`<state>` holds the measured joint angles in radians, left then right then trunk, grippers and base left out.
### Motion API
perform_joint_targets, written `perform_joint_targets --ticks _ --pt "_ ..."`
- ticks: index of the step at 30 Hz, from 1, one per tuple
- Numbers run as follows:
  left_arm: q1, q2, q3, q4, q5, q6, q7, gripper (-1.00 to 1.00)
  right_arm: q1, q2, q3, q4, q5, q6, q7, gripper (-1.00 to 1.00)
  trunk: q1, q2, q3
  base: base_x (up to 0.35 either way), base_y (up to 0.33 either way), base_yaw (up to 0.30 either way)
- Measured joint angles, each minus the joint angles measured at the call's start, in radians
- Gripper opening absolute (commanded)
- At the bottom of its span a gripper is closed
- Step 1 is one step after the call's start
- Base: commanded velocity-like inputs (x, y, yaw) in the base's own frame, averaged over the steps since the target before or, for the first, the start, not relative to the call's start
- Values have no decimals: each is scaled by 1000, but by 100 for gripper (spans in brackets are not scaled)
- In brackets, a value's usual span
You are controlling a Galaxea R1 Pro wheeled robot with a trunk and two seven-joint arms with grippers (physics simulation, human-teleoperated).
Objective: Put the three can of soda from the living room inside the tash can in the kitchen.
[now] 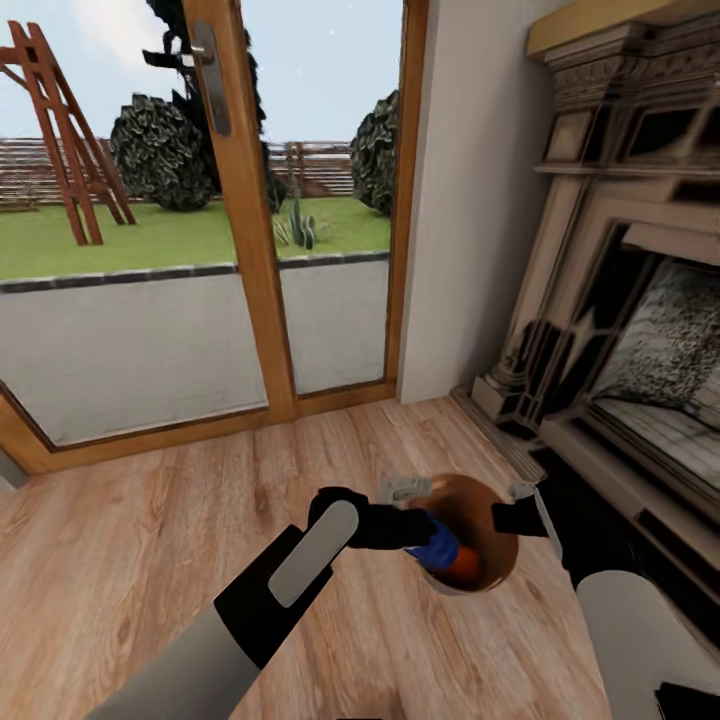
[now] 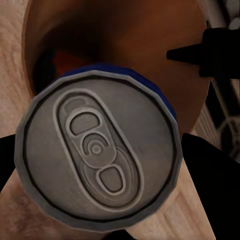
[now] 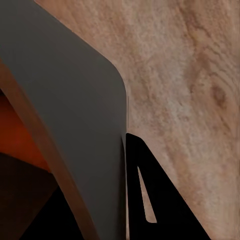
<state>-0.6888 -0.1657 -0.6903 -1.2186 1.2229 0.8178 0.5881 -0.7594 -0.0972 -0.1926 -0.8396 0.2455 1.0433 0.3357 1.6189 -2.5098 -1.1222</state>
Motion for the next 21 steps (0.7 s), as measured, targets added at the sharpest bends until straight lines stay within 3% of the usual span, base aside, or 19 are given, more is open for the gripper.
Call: perform_joint_targets --ticks 5,11,14,16,19,20,21 --pt "0 0 -13 -4 -1 -14 -3 -100 16 38 23 5 -25 4 2 -100 -2 1 19 0 0 0" --pt "0 3 -35 -1 -8 -16 -3 -100 24 47 26 2 4 0 0 -100 -4 2 31 0 0 0" --pt "0 9 -38 10 -13 -40 -3 -100 27 47 26 2 -7 1 3 -100 -4 2 31 0 0 0" --pt "0 10 -38 37 -14 -50 -3 -100 28 46 26 0 -12 1 4 -100 -4 2 31 0 0 0" --pt "0 9 -38 102 -40 -70 -5 -100 29 46 26 -1 -1 0 4 -100 -4 2 31 0 0 0" --pt "0 8 -38 110 -56 -76 -12 100 29 46 26 -1 1 0 4 -100 -4 2 31 0 0 0" --pt "0 8 -38 116 -68 -83 -26 100 30 46 26 -1 1 0 4 -100 -4 2 31 0 0 0"
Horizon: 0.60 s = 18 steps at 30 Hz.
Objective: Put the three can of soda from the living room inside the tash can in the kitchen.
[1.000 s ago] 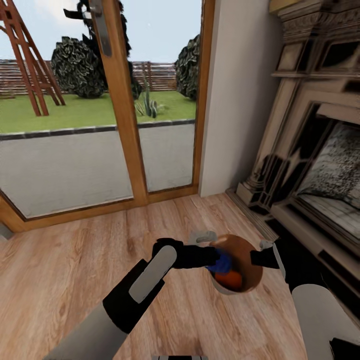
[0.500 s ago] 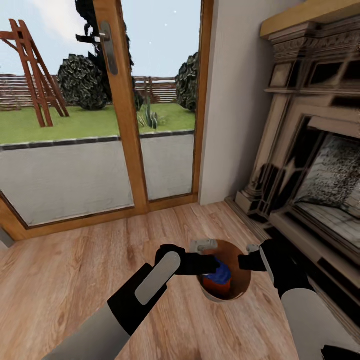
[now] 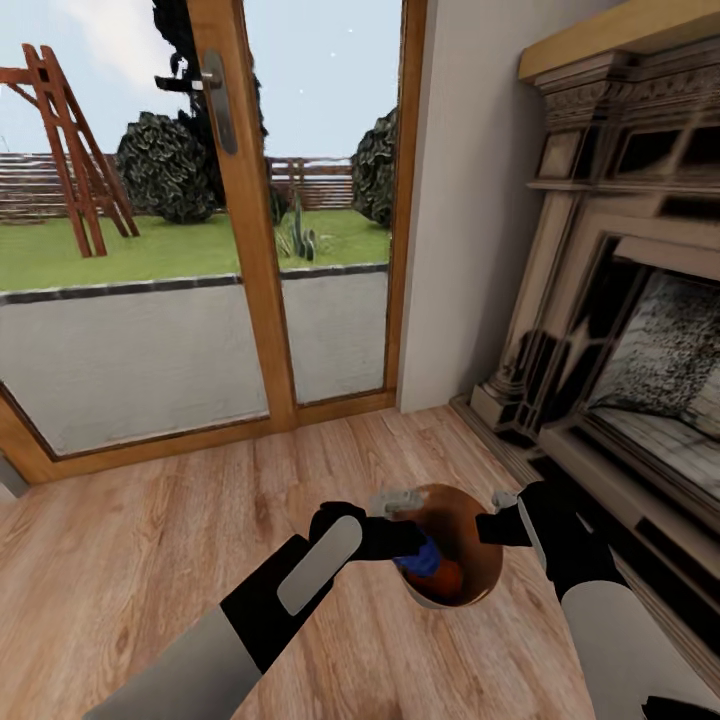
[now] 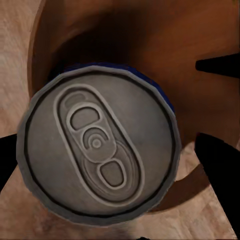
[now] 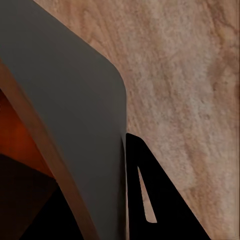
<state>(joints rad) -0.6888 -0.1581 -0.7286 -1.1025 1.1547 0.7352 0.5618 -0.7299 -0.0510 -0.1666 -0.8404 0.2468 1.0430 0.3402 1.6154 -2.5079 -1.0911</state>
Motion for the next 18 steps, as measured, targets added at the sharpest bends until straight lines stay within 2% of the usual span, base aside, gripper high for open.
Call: perform_joint_targets --ticks 4,8,11,14,15,18 --pt "0 -1 0 12 -27 -9 -41 100 0 0 0 0 -11 1 1 -100 0 0 0 0 0 0" --pt "0 1 0 2 -31 -11 -52 100 0 0 0 0 4 -1 -1 -100 0 0 0 0 0 0" --pt "3 2 -1 -19 -32 -15 -53 100 0 0 0 0 -2 0 0 -100 0 0 0 0 0 0" --pt "30 19 -2 -128 -41 -69 -48 100 3 0 -1 0 -11 1 1 -100 0 0 0 0 0 0" --pt "58 36 0 -190 -60 -90 -46 100 6 0 -1 0 -11 2 1 -100 0 0 0 0 0 0" --pt "147 79 20 -356 -150 -119 -45 100 17 -2 -1 0 -2 0 1 -100 0 0 0 0 0 0"
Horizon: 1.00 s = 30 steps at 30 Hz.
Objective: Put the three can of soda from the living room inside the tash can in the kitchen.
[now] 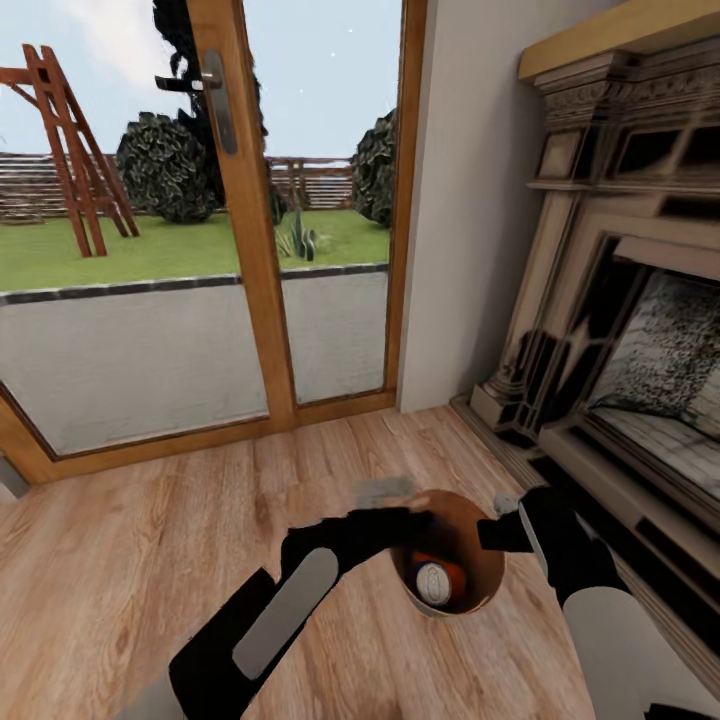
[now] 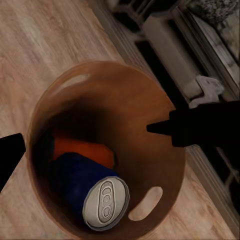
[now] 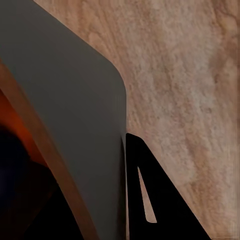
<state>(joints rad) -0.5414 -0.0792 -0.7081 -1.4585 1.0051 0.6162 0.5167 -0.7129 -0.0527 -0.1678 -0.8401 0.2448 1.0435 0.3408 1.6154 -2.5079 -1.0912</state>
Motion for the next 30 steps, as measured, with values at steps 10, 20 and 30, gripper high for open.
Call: perform_joint_targets --ticks 10,20,30 --pt "315 207 244 -141 -40 -259 -13 100 11 -1 1 -6 5 -1 -1 -100 0 0 0 -95 67 0" --pt "479 217 463 -118 -9 -343 2 100 6 -2 -7 -16 -10 0 0 -100 0 0 0 -105 39 83" --pt "496 269 558 -117 226 -311 24 100 -44 -11 -16 108 -31 3 -7 -100 1 0 -4 -4 0 -56"
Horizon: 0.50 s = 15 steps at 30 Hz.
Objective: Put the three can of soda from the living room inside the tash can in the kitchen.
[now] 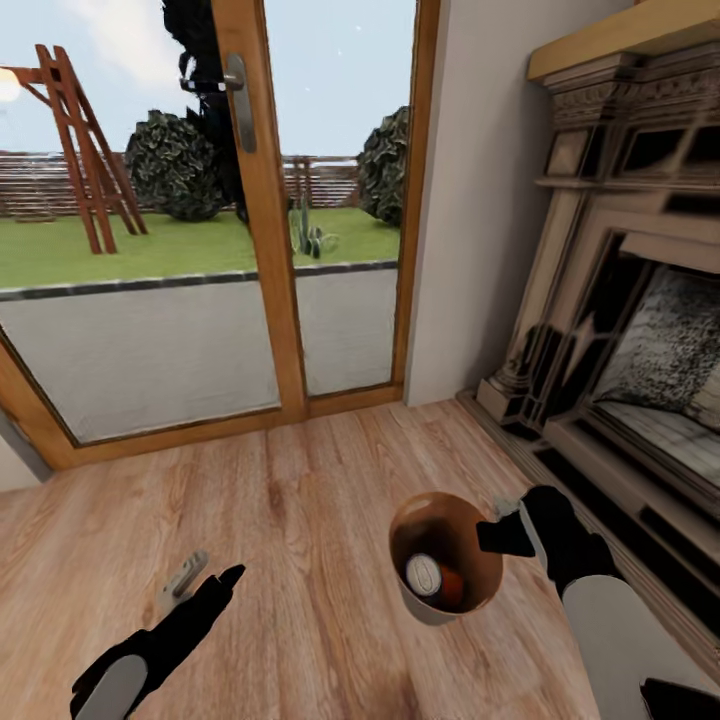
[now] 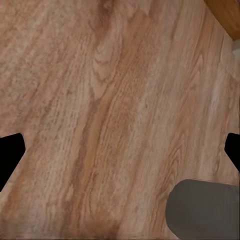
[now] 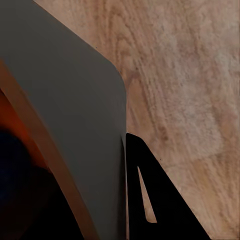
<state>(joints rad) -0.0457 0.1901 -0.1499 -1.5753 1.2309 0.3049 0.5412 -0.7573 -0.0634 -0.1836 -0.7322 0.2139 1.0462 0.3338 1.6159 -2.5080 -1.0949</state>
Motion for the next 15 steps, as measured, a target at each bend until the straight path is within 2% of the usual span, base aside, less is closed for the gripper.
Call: perform_joint_targets --ticks 3,4,7,15 --pt "9 6 21 -1 45 3 9 100 -21 -8 -32 35 18 -3 -10 -100 1 -1 -12 0 0 -92" --pt "10 7 23 -1 48 3 9 100 -24 -9 -42 39 29 -4 -16 -100 2 -1 -15 0 0 -42" --pt "13 11 28 -2 56 4 10 100 -30 -10 -83 53 22 -2 -65 -100 3 -2 -27 0 0 -24" --pt "15 18 30 -1 62 5 10 100 -33 -9 -104 73 15 -1 -101 -100 7 -4 -58 0 0 -4"
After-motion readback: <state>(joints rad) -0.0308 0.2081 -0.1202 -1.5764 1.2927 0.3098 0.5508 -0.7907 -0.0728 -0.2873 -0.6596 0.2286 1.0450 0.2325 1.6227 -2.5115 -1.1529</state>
